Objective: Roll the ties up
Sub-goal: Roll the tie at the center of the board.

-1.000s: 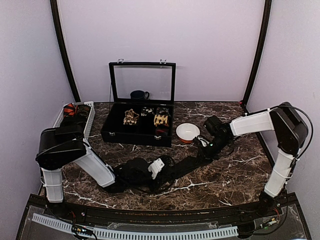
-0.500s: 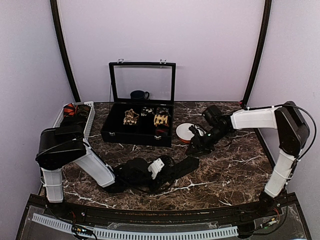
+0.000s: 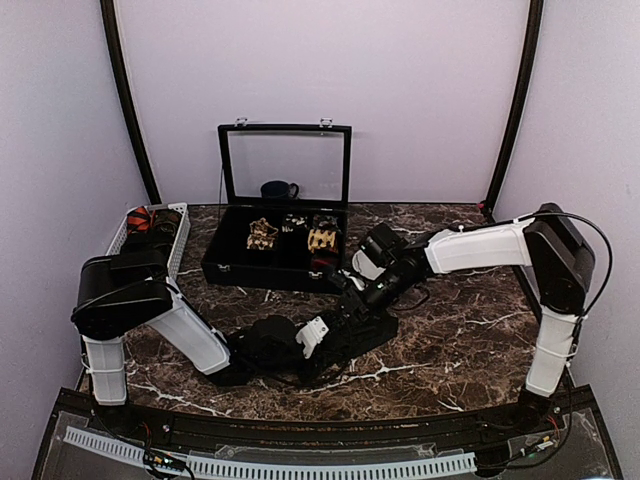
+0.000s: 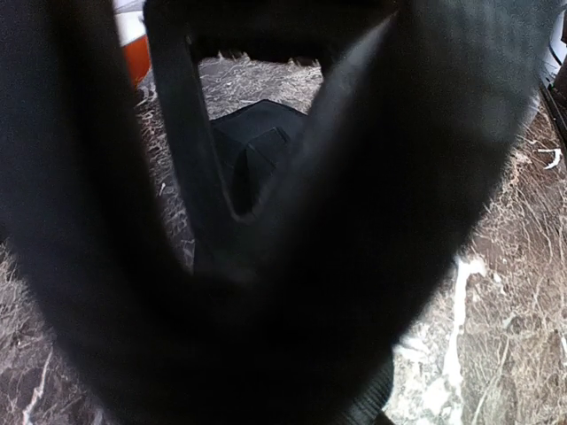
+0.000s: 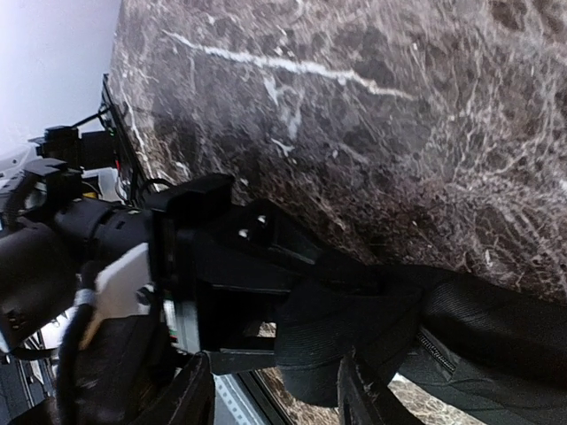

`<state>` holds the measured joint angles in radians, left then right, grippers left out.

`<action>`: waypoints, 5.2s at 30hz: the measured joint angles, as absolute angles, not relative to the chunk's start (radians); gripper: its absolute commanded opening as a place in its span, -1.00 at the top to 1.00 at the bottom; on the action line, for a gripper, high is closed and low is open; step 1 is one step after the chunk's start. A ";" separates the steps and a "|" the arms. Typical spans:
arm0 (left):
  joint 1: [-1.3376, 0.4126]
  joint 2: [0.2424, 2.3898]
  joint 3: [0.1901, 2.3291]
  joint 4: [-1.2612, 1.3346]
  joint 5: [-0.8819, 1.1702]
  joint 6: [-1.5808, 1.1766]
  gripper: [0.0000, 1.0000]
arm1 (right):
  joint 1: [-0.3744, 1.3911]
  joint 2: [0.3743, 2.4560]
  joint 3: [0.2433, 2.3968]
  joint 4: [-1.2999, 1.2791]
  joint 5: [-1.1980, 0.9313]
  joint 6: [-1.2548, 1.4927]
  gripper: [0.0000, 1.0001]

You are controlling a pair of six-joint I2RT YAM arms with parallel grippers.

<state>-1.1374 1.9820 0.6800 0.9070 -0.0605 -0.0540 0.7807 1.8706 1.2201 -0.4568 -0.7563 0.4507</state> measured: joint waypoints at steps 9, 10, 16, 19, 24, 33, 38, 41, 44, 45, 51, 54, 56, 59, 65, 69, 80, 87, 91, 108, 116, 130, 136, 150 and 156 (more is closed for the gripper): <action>-1.137 1.982 0.680 0.907 -0.060 -0.047 0.34 | 0.812 1.934 1.251 -0.535 -0.695 0.406 0.61; -1.137 1.982 0.680 0.907 -0.060 -0.047 0.33 | 0.812 1.935 1.253 -0.541 -0.691 0.408 0.70; -1.137 1.982 0.680 0.904 -0.061 -0.045 0.21 | 0.809 1.935 1.264 -0.553 -0.682 0.394 1.00; -1.137 1.982 0.680 0.904 -0.060 -0.036 -0.09 | 0.801 1.935 1.250 -0.537 -0.690 0.392 1.00; -1.131 1.974 0.667 0.912 -0.059 -0.010 -0.42 | 0.768 1.936 1.206 -0.497 -0.710 0.395 1.00; -1.126 1.944 0.620 0.962 -0.061 0.023 -0.63 | 0.688 1.941 1.120 -0.458 -0.746 0.385 1.00; -1.126 1.945 0.616 1.008 -0.045 0.022 -0.66 | 0.655 1.954 1.098 -0.443 -0.768 0.372 1.00; -1.126 1.965 0.627 1.040 -0.038 0.023 -0.66 | 0.646 1.966 1.098 -0.439 -0.789 0.371 1.00; -1.126 2.024 0.666 1.071 -0.033 0.038 -0.65 | 0.640 1.975 1.098 -0.435 -0.809 0.371 1.00; -1.126 2.045 0.682 1.076 -0.030 0.045 -0.64 | 0.639 1.979 1.098 -0.434 -0.817 0.371 1.00; -1.126 2.135 0.766 1.108 -0.014 0.073 -0.44 | 0.635 1.984 1.099 -0.434 -0.831 0.367 1.00; -1.125 2.146 0.776 1.120 -0.008 0.073 -0.09 | 0.636 1.985 1.099 -0.433 -0.833 0.360 1.00; -1.124 2.146 0.776 1.122 -0.005 0.072 0.08 | 0.638 1.988 1.100 -0.433 -0.838 0.357 1.00; -1.124 2.141 0.760 1.128 -0.004 0.072 0.25 | 0.646 1.992 1.107 -0.432 -0.839 0.357 0.82; -1.124 2.043 0.678 1.058 -0.020 0.070 0.30 | 0.675 1.979 1.121 -0.427 -0.825 0.373 0.20; -1.124 1.984 0.656 0.971 -0.023 0.054 0.29 | 0.676 1.931 1.124 -0.437 -0.791 0.393 0.05; -1.124 1.961 0.665 0.891 -0.024 0.015 0.23 | 0.780 1.909 1.229 -0.440 -0.788 0.455 0.10; -1.124 1.957 0.672 0.872 -0.024 0.007 0.22 | 0.814 1.951 1.230 -0.458 -0.780 0.447 0.33; -1.124 1.956 0.673 0.866 -0.025 0.004 0.22 | 0.815 1.968 1.234 -0.477 -0.757 0.424 0.61; -1.124 1.951 0.681 0.843 -0.027 0.001 0.24 | 0.812 1.987 1.258 -0.532 -0.689 0.398 0.16; -1.124 1.951 0.685 0.837 -0.025 -0.002 0.24 | 0.816 1.990 1.268 -0.541 -0.675 0.412 0.50; -1.124 1.942 0.672 0.842 -0.028 0.014 -0.28 | 0.789 1.999 1.222 -0.478 -0.733 0.403 1.00; -1.124 1.915 0.629 0.878 -0.043 0.049 -0.42 | 0.752 1.999 1.190 -0.447 -0.790 0.403 1.00; -1.124 1.958 0.659 1.005 -0.030 0.112 -0.53 | 0.624 2.029 1.129 -0.456 -0.903 0.381 1.00; -1.124 2.020 0.739 1.000 -0.015 0.121 -0.50 | 0.616 2.035 1.132 -0.473 -0.908 0.364 1.00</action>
<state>-1.1240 2.0201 0.7387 1.0000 -0.0154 0.1207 0.6159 2.0346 1.1320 -0.4728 -0.9085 0.3645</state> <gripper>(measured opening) 0.765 0.008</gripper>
